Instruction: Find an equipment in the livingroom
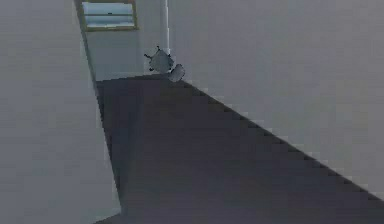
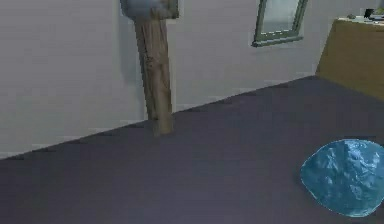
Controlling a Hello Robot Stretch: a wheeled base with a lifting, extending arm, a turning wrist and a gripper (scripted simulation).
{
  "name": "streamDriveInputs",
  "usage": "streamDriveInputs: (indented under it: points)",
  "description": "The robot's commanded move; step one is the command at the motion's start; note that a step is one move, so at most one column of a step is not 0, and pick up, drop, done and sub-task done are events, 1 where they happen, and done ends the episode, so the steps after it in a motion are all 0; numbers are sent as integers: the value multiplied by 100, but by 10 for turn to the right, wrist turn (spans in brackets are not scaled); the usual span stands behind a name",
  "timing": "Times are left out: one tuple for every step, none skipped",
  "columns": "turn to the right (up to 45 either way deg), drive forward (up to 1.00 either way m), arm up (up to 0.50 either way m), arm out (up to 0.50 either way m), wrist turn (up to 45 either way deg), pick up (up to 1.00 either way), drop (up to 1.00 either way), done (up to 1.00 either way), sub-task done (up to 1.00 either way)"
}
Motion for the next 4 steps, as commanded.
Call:
streamDriveInputs:
  points:
    - [0,100,0,0,0,0,0,0,0]
    - [60,0,0,0,0,0,0,0,0]
    - [0,20,0,0,0,0,0,0,0]
    - [-330,0,0,0,0,0,0,0,0]
